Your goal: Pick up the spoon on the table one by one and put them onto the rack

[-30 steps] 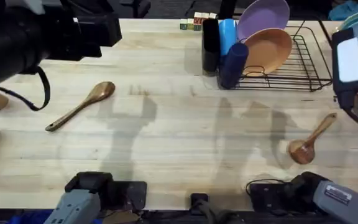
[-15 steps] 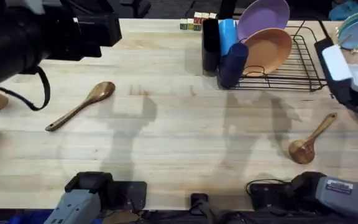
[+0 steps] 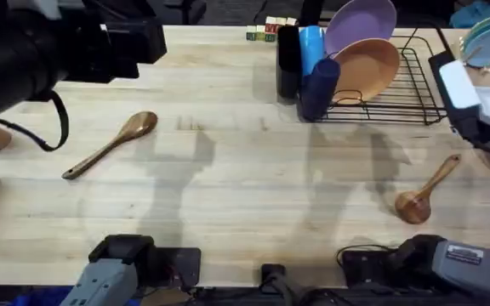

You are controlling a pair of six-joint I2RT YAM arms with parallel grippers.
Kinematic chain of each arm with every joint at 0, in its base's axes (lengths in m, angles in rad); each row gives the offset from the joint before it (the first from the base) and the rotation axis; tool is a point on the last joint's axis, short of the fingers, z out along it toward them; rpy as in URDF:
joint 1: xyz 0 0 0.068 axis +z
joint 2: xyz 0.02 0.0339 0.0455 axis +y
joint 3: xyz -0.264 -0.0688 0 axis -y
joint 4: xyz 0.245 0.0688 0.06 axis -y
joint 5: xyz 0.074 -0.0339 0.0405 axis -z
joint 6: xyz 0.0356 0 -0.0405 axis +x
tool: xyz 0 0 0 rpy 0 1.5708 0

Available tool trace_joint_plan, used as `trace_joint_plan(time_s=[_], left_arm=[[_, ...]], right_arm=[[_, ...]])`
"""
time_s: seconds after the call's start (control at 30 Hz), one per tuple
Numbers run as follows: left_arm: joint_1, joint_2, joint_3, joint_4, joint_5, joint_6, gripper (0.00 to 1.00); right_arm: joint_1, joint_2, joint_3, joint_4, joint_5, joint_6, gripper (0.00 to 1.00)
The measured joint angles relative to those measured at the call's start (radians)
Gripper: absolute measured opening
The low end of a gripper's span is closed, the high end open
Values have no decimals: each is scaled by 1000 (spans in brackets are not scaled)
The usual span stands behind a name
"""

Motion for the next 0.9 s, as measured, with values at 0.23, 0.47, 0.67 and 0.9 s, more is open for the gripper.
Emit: trace_joint_plan(time_s=[0.23,0.47,0.67,0.9], left_arm=[[0,0,0,0,0,0,993],[0,0,0,0,0,0,993],[0,0,0,0,0,0,993],[0,0,0,0,0,0,993]], right_arm=[[0,1,0,65,2,0,997],[0,15,1,90,1,-3,997],[0,40,-4,121,1,-4,997],[0,40,-103,222,1,-7,997]])
